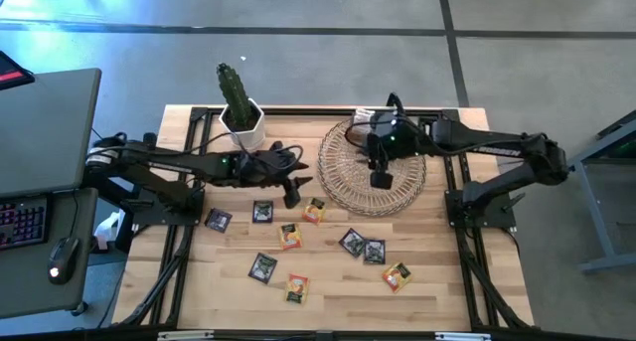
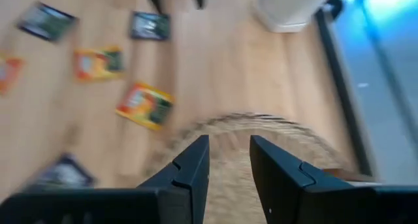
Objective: Pick & Place Tea
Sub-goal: Put the blue tea bag into the middle section of the wooden organizer
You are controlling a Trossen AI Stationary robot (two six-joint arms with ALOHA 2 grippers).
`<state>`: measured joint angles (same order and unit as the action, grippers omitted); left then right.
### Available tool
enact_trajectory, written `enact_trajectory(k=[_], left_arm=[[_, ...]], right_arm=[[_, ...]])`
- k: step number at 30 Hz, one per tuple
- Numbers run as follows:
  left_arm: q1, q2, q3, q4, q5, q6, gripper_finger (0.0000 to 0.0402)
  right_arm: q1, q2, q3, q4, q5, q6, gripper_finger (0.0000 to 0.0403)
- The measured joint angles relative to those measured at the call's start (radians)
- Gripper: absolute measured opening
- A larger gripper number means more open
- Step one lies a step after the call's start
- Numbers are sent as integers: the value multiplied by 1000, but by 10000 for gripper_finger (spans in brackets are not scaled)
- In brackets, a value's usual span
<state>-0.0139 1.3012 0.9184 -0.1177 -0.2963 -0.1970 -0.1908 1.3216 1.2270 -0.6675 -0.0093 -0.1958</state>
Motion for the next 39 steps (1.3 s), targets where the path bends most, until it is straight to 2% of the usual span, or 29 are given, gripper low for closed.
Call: enact_trajectory(k=[4,12,15,20,26,39], left_arm=[[0,-21,0,-59,24,-17,169],[0,-26,0,-136,23,-87,169],[0,-57,-1,-179,-12,-89,169],[1,-55,-2,-242,-85,-78,169],[1,-53,0,-251,-80,-69,169],[1,-38,0,-232,2,-70,169]], right_arm=[[55,19,0,-10,-50,85,108],[212,147,0,-69,-62,131,108],[267,213,0,-77,-79,176,108],[336,313,0,-77,-42,156,108],[370,371,-1,-31,20,138,108],[375,373,-1,1,18,191,108]])
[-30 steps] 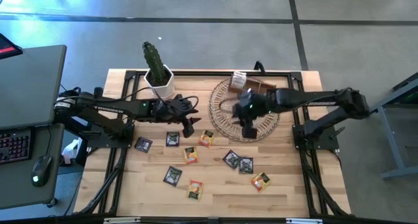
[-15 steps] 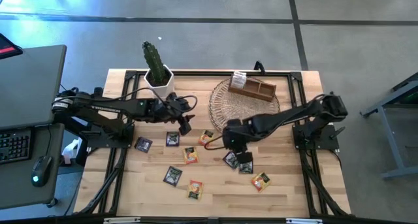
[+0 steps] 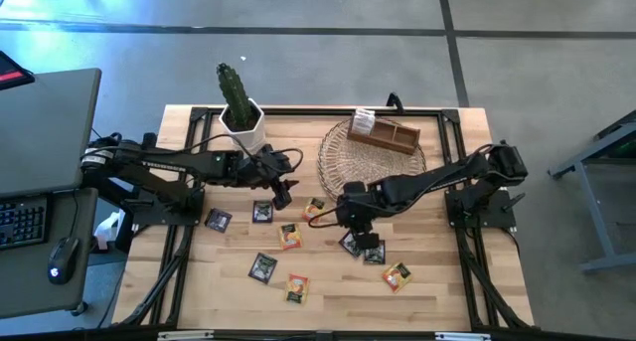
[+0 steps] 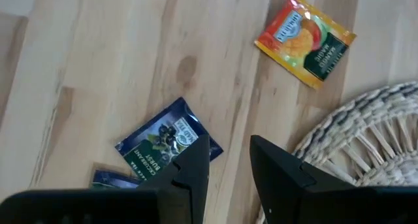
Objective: Pick & Place Tea
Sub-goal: Put the blue tea bag into the middle section of the wooden organizer
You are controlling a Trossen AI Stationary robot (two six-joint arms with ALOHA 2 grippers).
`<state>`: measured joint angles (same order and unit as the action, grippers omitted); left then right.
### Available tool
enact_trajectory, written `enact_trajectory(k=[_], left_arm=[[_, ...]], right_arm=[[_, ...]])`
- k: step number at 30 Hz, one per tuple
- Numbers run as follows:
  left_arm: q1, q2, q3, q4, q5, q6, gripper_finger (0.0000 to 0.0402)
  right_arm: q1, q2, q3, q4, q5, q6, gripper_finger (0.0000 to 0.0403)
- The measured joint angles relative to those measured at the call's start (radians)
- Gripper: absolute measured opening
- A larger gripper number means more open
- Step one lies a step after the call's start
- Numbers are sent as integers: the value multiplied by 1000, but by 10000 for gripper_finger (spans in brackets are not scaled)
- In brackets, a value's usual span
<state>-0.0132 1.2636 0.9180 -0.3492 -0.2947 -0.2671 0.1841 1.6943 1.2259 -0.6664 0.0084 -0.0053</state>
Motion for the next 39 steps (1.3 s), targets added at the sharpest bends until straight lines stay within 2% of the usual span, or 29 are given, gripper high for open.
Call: enact_trajectory(k=[5,12,24,28,31,34,39], left_arm=[[0,0,0,2,24,0,169],[0,0,0,3,25,0,169],[0,0,0,3,25,0,169],[0,0,0,3,25,0,169],[0,0,0,3,25,0,169],[0,0,0,3,25,0,169],[0,0,0,3,25,0,169]], right_arm=[[0,-1,0,24,-5,-23,108],[0,-1,0,21,-27,55,108],[0,-2,1,20,-47,58,108],[8,-2,1,17,-97,58,108],[34,-2,1,7,-130,58,108],[78,-2,0,7,-121,69,108],[159,-4,-69,73,-123,187,108]])
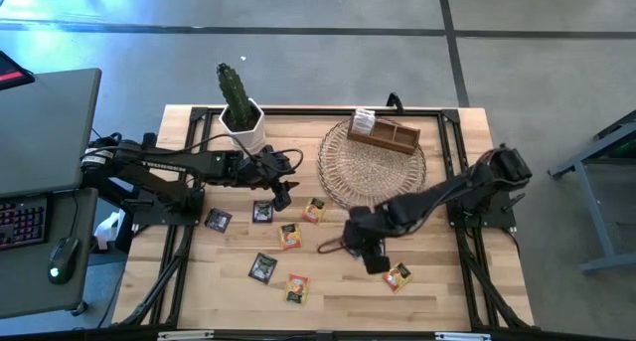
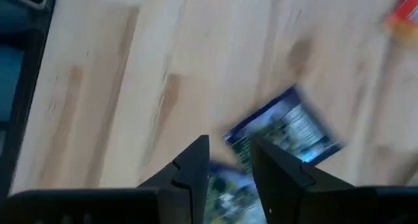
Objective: Pick & Place Tea
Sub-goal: Put the blue tea bag into the middle section of the wooden organizer
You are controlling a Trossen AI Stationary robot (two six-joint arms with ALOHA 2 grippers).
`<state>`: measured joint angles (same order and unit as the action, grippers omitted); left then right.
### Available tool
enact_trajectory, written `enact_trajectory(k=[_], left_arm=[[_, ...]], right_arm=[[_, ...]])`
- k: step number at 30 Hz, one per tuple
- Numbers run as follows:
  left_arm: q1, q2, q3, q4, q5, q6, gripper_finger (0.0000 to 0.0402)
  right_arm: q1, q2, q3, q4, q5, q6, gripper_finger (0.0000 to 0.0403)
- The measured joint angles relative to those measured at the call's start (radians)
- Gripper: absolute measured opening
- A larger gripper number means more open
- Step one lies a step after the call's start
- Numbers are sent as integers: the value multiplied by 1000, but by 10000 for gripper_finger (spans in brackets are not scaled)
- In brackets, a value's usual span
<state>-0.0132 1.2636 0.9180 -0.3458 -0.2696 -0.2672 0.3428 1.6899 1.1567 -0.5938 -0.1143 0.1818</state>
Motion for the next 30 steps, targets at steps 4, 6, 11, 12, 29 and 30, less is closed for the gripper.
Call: enact_trajectory(k=[4,6,11,12,29,30], left_arm=[[0,0,0,0,0,0,169],[0,0,0,0,0,0,169],[0,0,0,0,0,0,170],[0,0,0,0,0,0,170],[0,0,0,0,73,0,170],[0,0,0,4,73,0,170]], right_arm=[[51,1,-57,5,1,125,108],[75,1,-78,14,7,156,108],[116,1,-126,26,10,129,108],[124,1,-139,34,11,103,108],[267,2,-309,276,221,0,108],[273,1,-308,279,233,0,108]])
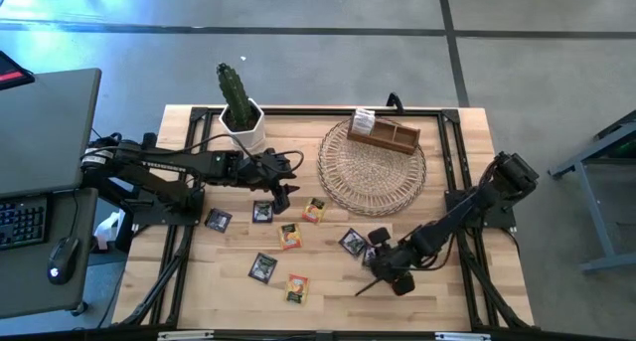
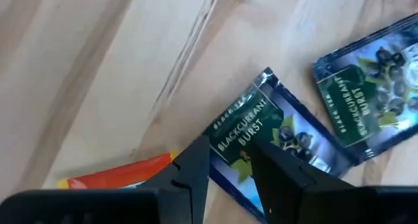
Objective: Pick & Place Tea
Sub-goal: Put the blue tea bag into the middle section of the wooden organizer
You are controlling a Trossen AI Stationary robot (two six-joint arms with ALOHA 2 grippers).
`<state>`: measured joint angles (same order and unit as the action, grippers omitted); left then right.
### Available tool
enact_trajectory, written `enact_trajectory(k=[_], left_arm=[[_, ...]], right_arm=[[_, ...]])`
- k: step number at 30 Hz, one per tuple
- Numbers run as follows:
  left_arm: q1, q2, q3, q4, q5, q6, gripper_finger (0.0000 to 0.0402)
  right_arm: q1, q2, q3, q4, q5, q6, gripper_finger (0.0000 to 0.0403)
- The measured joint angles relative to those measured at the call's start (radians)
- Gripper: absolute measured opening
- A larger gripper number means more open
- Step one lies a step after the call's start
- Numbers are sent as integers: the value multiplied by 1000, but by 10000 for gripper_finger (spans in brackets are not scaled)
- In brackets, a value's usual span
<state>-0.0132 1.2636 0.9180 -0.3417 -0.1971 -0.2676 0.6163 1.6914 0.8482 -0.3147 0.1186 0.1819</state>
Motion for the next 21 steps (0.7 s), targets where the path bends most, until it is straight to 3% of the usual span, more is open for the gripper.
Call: enact_trajectory(k=[5,10,15,21], left_arm=[[0,0,0,50,3,-3,170],[0,0,0,130,80,-4,170],[0,0,0,144,149,-5,170],[0,0,0,146,162,-44,170]], right_arm=[[20,0,-10,5,25,-7,108],[20,-2,-83,34,33,-97,108],[-8,-2,-169,239,89,-177,108],[-86,5,-199,440,196,-84,108]])
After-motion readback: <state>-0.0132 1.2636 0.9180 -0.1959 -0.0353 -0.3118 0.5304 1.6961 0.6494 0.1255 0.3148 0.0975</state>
